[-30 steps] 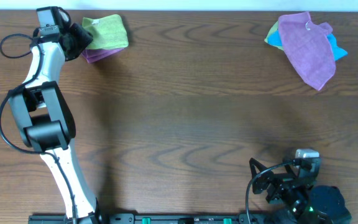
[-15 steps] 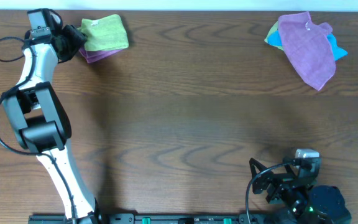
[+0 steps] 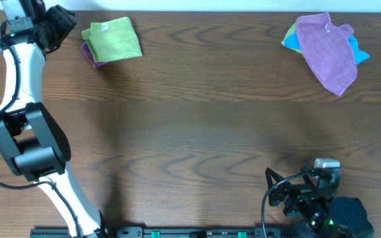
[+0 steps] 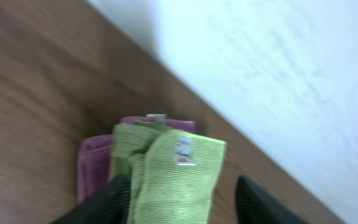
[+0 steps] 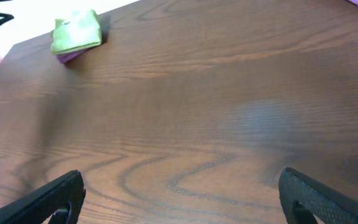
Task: Fold the cloth
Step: 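Lower and adjust the green bundle on the purple cloth with the left gripper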
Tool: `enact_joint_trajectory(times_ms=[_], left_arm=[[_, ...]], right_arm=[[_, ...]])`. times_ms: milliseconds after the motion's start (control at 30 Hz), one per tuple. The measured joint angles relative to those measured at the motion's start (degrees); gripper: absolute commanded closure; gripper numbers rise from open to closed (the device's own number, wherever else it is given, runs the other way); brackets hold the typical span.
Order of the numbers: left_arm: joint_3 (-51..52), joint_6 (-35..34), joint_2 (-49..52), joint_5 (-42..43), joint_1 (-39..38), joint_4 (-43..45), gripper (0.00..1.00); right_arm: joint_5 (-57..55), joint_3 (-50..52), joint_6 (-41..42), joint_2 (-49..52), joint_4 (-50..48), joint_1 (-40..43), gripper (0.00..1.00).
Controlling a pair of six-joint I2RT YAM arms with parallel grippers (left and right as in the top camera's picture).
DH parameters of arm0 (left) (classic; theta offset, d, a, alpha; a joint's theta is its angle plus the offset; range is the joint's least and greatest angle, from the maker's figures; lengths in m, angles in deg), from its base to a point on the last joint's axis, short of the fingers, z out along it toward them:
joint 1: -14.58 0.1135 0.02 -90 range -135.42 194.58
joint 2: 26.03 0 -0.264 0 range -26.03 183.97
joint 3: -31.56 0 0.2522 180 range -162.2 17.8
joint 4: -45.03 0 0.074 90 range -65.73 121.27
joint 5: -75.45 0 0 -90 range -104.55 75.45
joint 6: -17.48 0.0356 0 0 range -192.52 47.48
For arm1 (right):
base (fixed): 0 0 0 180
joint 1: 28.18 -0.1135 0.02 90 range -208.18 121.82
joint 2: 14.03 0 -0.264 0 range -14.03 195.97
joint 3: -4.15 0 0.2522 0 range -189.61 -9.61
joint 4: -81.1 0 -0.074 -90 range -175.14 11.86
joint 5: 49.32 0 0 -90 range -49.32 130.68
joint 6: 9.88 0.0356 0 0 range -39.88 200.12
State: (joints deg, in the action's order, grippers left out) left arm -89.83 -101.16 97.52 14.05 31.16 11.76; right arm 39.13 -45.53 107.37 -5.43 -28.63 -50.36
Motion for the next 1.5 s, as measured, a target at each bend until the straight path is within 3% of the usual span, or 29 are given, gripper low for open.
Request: enact_joint_trajectory(times_ms=[167, 467, 767, 1067, 1500], left_arm=[[0.0, -0.2, 0.0, 0.5, -3.5, 1.4, 0.74], [0.0, -0.3, 2.7, -5.3, -11.1, 3.7, 0.93], [0.0, -0.2, 10.0, -13.0, -10.6, 5.6, 0.94], [0.0, -0.3, 10.9, -19.9, -10.3, 6.2, 0.94], [0.0, -1.1, 14.4, -24.4, -10.2, 6.3, 0.93]], right_arm=[[0.0, 0.0, 0.0, 0.0, 0.0, 0.0, 0.01], [0.0, 0.0, 0.0, 0.0, 0.0, 0.0, 0.01], [0.0, 0.0, 0.0, 0.0, 0.0, 0.0, 0.01], [0.0, 0.0, 0.0, 0.0, 0.0, 0.0, 0.01], [0.0, 0.0, 0.0, 0.0, 0.0, 0.0, 0.01]])
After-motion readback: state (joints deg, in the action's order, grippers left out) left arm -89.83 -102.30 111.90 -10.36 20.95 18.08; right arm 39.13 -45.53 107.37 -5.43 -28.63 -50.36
